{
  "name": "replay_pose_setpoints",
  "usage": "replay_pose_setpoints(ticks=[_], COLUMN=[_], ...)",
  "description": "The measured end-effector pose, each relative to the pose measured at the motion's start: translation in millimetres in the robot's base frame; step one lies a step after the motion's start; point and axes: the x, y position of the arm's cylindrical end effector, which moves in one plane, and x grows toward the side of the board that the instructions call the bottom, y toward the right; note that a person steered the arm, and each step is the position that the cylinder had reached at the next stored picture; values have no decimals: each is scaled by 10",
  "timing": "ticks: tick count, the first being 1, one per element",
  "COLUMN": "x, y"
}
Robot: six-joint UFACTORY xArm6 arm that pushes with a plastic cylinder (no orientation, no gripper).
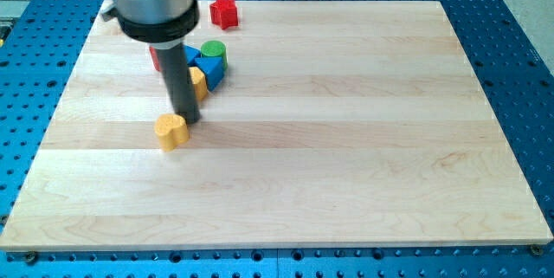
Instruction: Place the yellow hexagon to the top left
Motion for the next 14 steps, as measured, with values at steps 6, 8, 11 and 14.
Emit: replay_pose_setpoints(ticks=[6, 8, 11, 14], x=[-333, -684, -1764, -1641], y=[-473, -787, -1021, -1466])
